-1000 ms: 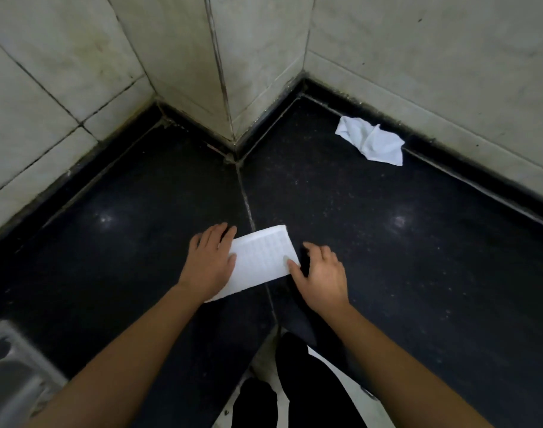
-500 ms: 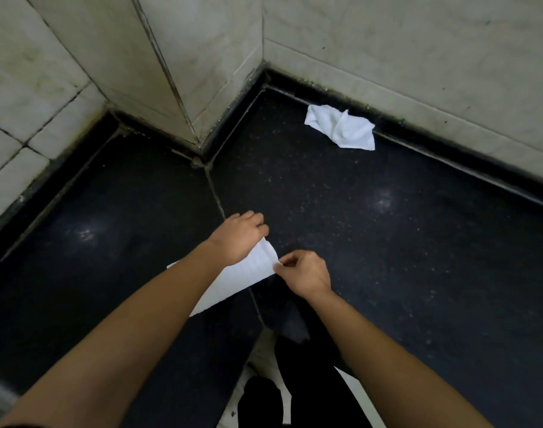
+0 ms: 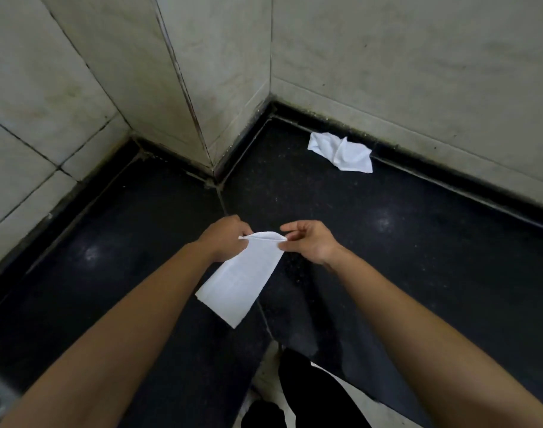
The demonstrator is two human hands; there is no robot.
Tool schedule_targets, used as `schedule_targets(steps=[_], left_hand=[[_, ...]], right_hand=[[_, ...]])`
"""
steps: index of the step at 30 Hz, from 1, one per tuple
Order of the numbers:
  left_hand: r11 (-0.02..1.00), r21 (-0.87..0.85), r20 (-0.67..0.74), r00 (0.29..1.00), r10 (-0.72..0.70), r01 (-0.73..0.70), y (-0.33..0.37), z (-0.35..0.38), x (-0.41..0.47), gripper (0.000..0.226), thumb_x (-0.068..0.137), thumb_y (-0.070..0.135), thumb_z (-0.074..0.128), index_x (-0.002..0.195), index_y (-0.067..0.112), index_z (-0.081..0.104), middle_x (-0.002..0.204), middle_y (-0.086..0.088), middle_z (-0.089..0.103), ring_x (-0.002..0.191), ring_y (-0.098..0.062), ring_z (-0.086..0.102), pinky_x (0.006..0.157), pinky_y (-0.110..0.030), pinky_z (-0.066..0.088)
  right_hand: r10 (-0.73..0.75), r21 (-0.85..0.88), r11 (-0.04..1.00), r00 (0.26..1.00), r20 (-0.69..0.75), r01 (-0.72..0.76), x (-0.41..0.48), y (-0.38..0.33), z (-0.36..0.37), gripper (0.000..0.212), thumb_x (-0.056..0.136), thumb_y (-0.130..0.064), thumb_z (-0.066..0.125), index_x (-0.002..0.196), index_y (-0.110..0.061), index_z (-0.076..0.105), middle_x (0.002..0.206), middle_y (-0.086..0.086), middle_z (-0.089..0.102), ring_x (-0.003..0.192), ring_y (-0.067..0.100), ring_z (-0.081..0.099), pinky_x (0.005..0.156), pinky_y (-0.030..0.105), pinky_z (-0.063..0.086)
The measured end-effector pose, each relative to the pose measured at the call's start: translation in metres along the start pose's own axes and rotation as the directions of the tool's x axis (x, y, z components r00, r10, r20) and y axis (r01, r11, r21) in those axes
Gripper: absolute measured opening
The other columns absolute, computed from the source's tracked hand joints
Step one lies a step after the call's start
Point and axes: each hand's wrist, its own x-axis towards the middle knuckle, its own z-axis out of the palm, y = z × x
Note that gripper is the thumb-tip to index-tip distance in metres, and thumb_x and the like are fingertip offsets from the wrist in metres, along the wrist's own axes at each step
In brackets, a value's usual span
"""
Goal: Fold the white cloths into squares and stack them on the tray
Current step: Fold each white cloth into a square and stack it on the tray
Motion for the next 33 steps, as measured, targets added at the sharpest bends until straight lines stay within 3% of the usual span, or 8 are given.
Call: schedule_targets(steps=[7, 10, 13, 16, 20, 24, 27, 33], left_hand=[[0.953, -0.296, -0.253, 0.967, -0.019, -0.059, 0.009, -0.036, -0.022, 0.011, 0.087, 0.017, 0.072, 0.085, 0.025, 0.065, 0.092, 0.004, 0.064, 0.086, -0.015, 0.063, 0.075, -0.032, 0.053], [0.899, -0.415, -0.429, 0.902, -0.058, -0.140, 0.019, -0.059, -0.032, 0.010, 0.084, 0.014, 0.075, 0.082, 0.019, 0.067, 0.082, 0.003, 0.067, 0.079, -0.014, 0.064, 0.071, -0.033, 0.054], [0.861, -0.424, -0.606, 0.795, -0.038, -0.282, 0.028, -0.071, -0.047, 0.012, 0.080, 0.008, 0.077, 0.079, 0.017, 0.068, 0.078, 0.006, 0.066, 0.076, -0.014, 0.062, 0.070, -0.031, 0.051], [0.909, -0.253, -0.710, 0.702, 0.058, -0.331, 0.025, -0.053, -0.066, 0.017, 0.076, 0.006, 0.077, 0.080, 0.018, 0.066, 0.082, 0.005, 0.063, 0.077, -0.012, 0.055, 0.065, -0.029, 0.044], [0.948, -0.018, -0.623, 0.745, 0.239, -0.319, 0.002, 0.023, -0.094, 0.021, 0.073, 0.003, 0.077, 0.085, 0.017, 0.066, 0.089, 0.003, 0.063, 0.083, -0.018, 0.055, 0.064, -0.034, 0.046], [0.952, 0.058, -0.380, 0.875, 0.300, -0.301, -0.021, 0.118, -0.129, 0.020, 0.073, 0.009, 0.078, 0.083, 0.021, 0.066, 0.088, 0.006, 0.064, 0.081, -0.020, 0.059, 0.063, -0.034, 0.050], [0.948, 0.089, -0.317, 0.893, 0.318, -0.306, -0.024, 0.166, -0.152, 0.014, 0.076, 0.016, 0.077, 0.085, 0.020, 0.067, 0.094, 0.005, 0.062, 0.087, -0.019, 0.058, 0.065, -0.034, 0.053], [0.951, 0.052, -0.290, 0.907, 0.306, -0.305, -0.024, 0.165, -0.160, 0.007, 0.086, 0.029, 0.064, 0.091, 0.024, 0.065, 0.098, 0.010, 0.060, 0.090, -0.013, 0.055, 0.073, -0.031, 0.049]], right_hand=[[-0.168, -0.019, 0.986, 0.981, -0.097, 0.167, -0.024, -0.039, -0.016, 0.029, 0.078, -0.005, 0.083, 0.105, -0.013, 0.074, 0.085, 0.004, 0.069, 0.076, 0.008, 0.062, 0.075, 0.009, 0.049], [-0.336, -0.049, 0.942, 0.919, -0.205, 0.333, -0.035, -0.064, -0.024, 0.019, 0.076, -0.011, 0.086, 0.087, -0.024, 0.077, 0.075, -0.009, 0.071, 0.065, -0.001, 0.056, 0.070, 0.015, 0.048], [-0.475, -0.090, 0.879, 0.844, -0.250, 0.468, -0.050, -0.081, -0.029, 0.017, 0.076, -0.011, 0.085, 0.086, -0.024, 0.078, 0.058, -0.019, 0.062, 0.055, -0.001, 0.047, 0.060, 0.011, 0.040], [-0.553, -0.182, 0.833, 0.799, -0.237, 0.523, -0.063, -0.073, -0.025, 0.019, 0.076, -0.010, 0.086, 0.084, -0.026, 0.078, 0.062, -0.015, 0.061, 0.056, 0.001, 0.050, 0.062, 0.013, 0.041], [-0.559, -0.462, 0.750, 0.827, -0.059, 0.474, -0.070, -0.017, -0.006, 0.016, 0.076, -0.019, 0.087, 0.087, -0.028, 0.080, 0.084, -0.012, 0.070, 0.070, 0.004, 0.063, 0.071, 0.022, 0.053], [-0.291, -0.717, 0.572, 0.916, 0.276, 0.398, -0.087, 0.046, 0.027, 0.015, 0.086, -0.027, 0.076, 0.100, -0.031, 0.078, 0.107, -0.009, 0.071, 0.094, 0.014, 0.067, 0.084, 0.031, 0.053], [-0.181, -0.758, 0.482, 0.896, 0.405, 0.440, -0.101, 0.082, 0.046, 0.021, 0.092, -0.022, 0.065, 0.110, -0.027, 0.075, 0.117, -0.005, 0.068, 0.106, 0.018, 0.064, 0.086, 0.027, 0.046], [-0.201, -0.745, 0.416, 0.852, 0.484, 0.522, -0.100, 0.095, 0.045, 0.023, 0.096, -0.029, 0.058, 0.114, -0.026, 0.070, 0.119, -0.004, 0.064, 0.107, 0.019, 0.061, 0.087, 0.032, 0.047]])
